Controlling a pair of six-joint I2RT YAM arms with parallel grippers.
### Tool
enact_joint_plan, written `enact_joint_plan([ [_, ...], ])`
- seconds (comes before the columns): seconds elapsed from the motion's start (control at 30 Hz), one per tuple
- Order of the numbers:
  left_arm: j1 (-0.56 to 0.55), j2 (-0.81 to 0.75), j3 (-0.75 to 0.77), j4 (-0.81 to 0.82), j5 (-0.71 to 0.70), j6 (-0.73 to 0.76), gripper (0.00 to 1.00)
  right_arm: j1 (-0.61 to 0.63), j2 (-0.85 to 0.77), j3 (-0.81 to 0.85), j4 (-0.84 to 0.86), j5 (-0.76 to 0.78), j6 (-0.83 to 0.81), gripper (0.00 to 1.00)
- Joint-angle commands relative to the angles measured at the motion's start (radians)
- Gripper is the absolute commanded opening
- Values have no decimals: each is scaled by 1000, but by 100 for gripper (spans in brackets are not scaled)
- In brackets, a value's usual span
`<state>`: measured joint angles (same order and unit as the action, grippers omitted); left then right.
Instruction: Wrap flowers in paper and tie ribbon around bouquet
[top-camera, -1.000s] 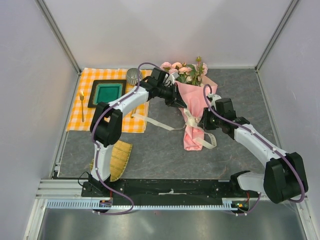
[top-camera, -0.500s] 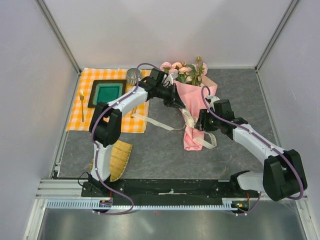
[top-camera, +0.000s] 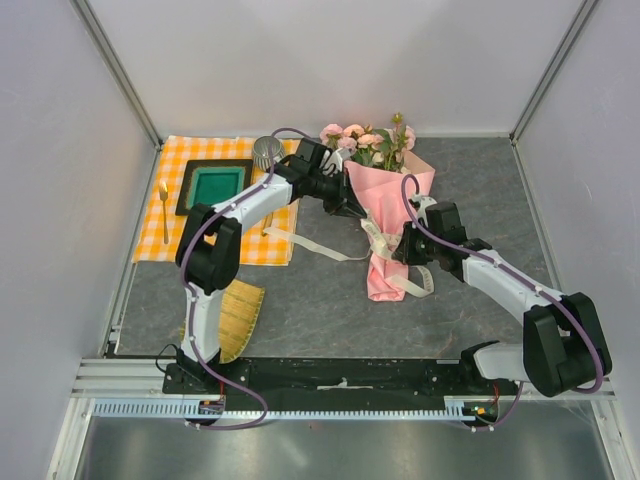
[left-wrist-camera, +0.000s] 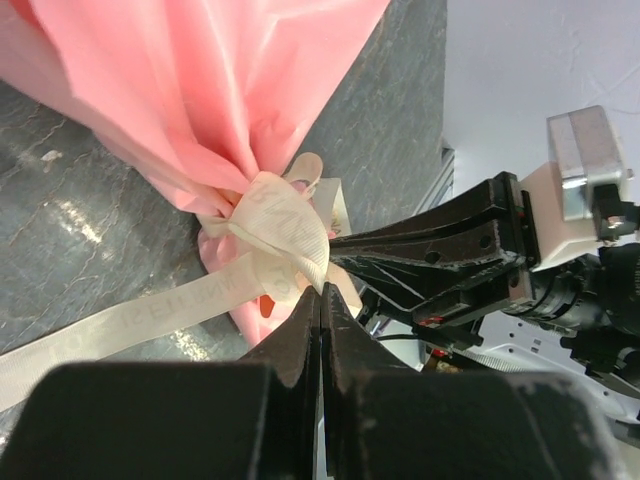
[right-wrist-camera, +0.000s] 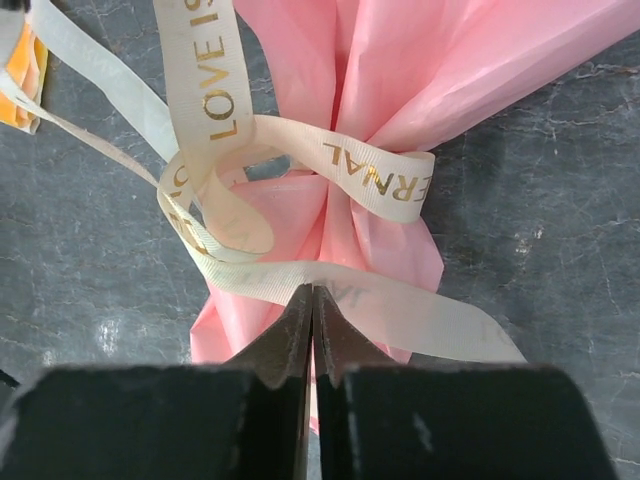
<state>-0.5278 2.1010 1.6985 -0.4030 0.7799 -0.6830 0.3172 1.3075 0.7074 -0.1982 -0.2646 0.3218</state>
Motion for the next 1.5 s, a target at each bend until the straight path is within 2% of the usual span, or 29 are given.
enact_joint_plan([
  [0.0,11,-98,-40,6,-51,60,2,3,2,-2,65,-4,14,0],
  [0.23,14,-190,-200,4,-276,79,2,5,-45,-54,135,64,72,0],
  [0.4,14,-199,-284,27,-292,33,2,5,-53,-79,171,53,103,0],
  [0.5,14,-206,-315,30,-324,16,2,5,-36,-28,70,25,53,2],
  [0.53,14,-211,-325,30,-353,16,2,3,-36,1,34,24,19,8],
  [0.57,14,-214,-329,30,-364,16,2,5,-36,19,-2,27,1,24],
  [0.63,17,-213,-318,26,-369,17,2,14,-39,49,-92,59,-29,35],
  [0.67,18,-208,-312,23,-366,17,2,35,-48,49,-99,105,-35,47],
  [0.73,20,-196,-292,16,-352,17,2,57,-60,47,-109,148,-55,56],
  [0.87,22,-182,-267,12,-329,17,2,141,-16,95,-158,252,-104,59],
  [0.9,22,-182,-264,12,-324,17,2,161,2,107,-176,325,-113,60],
  [1.07,22,-173,-263,6,-307,19,2,244,42,145,-166,467,-147,61],
  [1.23,22,-168,-267,6,-281,14,2,246,91,161,-92,498,-190,61],
  [1.37,22,-176,-280,-2,-291,23,3,246,69,144,-40,489,-199,58],
  [1.47,22,-177,-298,-7,-289,28,6,246,65,126,5,443,-208,53],
])
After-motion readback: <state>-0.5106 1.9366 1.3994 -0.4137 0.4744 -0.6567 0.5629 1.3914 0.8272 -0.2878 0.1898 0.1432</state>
